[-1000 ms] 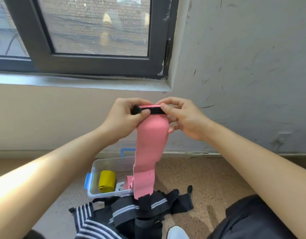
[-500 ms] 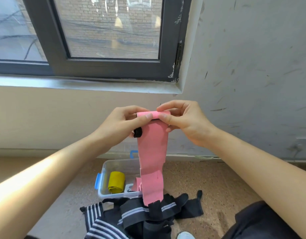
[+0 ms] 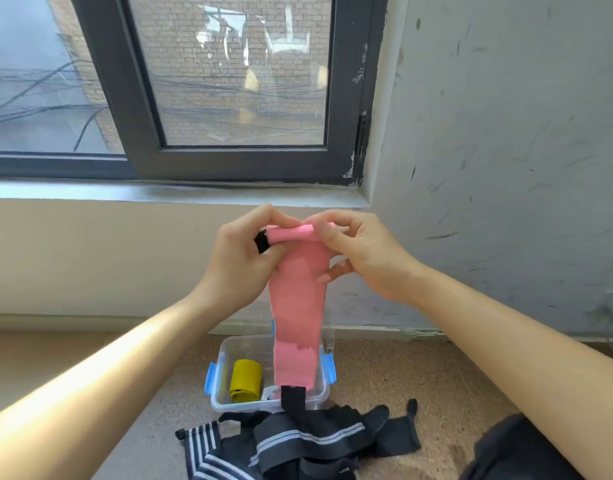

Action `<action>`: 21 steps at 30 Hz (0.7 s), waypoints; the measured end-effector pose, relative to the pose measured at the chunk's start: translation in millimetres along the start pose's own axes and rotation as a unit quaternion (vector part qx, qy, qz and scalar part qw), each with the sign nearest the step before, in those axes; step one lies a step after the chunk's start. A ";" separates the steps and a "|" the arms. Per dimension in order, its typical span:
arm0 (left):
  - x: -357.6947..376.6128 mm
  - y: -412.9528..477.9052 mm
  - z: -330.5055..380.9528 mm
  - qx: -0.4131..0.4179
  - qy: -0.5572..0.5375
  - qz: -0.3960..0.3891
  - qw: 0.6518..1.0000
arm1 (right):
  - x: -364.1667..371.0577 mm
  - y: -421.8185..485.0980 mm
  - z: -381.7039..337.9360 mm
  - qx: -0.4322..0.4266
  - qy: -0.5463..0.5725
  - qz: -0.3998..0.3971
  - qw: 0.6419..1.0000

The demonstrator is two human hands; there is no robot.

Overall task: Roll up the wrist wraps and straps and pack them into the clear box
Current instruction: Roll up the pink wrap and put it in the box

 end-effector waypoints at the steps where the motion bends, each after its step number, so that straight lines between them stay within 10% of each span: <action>1: -0.9 -0.9 3.0 0.017 0.012 0.005 1.000 | 0.0 0.1 -2.4 -0.008 0.003 0.003 1.000; 5: -0.5 1.6 1.8 0.009 0.014 -0.004 1.000 | -2.4 0.2 -7.1 -0.031 0.012 0.021 0.999; 11: 25.0 -15.2 -38.7 -0.255 -0.197 -0.089 0.943 | -12.2 1.2 -7.6 -0.080 0.024 0.059 0.995; 21: 7.9 1.6 -45.6 -0.191 -0.154 -0.022 0.969 | -14.6 21.7 -5.0 -0.112 -0.090 0.080 0.986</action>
Point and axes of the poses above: each hand's wrist, its own y-axis towards the middle knuckle, its own x-axis out of the palm, z = x × y, the point moved 10 cm from there along y, towards the middle knuckle, and after that the axes turned 6 degrees about x, right-handed, at the moved point
